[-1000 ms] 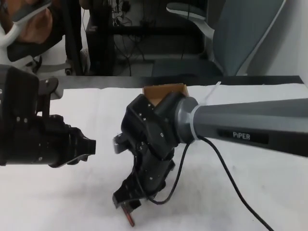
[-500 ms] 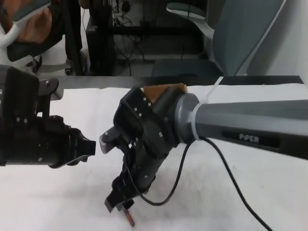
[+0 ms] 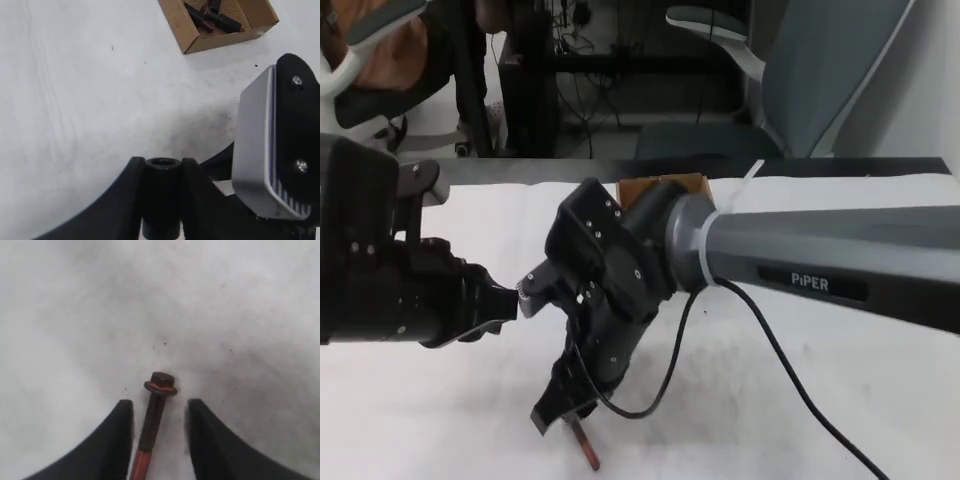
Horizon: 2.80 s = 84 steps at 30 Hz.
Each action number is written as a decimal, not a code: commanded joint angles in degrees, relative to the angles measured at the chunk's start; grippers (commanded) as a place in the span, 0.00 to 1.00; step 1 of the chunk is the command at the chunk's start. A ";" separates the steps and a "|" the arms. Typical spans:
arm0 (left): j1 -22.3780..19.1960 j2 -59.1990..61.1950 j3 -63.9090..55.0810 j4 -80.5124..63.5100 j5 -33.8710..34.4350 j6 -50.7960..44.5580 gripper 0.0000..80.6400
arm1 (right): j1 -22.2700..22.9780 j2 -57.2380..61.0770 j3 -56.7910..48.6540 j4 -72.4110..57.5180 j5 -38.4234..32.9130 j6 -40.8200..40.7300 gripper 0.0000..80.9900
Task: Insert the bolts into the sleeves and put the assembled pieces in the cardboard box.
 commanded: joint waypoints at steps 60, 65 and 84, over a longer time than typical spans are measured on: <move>-42.22 12.25 21.48 -87.61 -16.66 -12.69 0.02 | -3.76 -56.27 58.32 -71.28 0.05 8.51 0.01; -42.22 12.25 21.51 -88.33 -16.67 -12.69 0.02 | -3.76 -56.27 58.32 -71.19 1.31 8.41 0.01; -41.90 12.25 21.51 -94.97 -20.61 -11.74 0.02 | -3.86 -56.27 58.32 -70.99 1.31 8.41 0.01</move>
